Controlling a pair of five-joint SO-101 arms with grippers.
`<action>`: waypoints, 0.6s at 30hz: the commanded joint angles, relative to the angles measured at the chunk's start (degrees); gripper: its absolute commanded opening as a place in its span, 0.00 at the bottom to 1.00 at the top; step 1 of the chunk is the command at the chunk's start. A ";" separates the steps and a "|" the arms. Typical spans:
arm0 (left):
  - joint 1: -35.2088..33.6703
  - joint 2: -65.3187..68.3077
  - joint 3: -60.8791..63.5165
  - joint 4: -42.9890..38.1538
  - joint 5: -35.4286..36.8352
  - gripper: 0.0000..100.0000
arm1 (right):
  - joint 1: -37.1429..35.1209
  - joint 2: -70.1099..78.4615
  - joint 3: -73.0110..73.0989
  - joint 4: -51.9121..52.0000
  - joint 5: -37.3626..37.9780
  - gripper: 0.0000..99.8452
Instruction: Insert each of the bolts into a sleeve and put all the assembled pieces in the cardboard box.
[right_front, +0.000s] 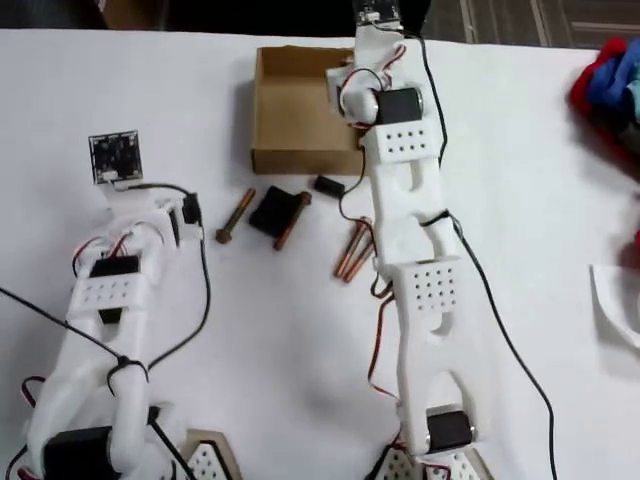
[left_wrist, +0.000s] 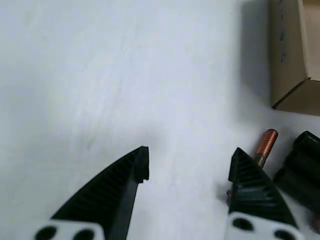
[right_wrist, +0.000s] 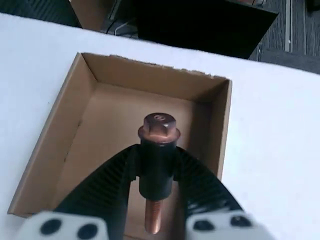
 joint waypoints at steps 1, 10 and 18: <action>1.32 -2.20 0.75 -1.32 -0.35 0.27 | 0.92 -1.71 2.29 -3.12 -0.62 0.02; 2.29 -2.20 1.01 -1.41 -0.44 0.27 | 2.07 -1.27 6.95 -6.46 -0.79 0.02; 2.29 -2.20 1.10 -1.41 -0.44 0.27 | 2.86 -1.19 12.66 -9.45 -0.53 0.02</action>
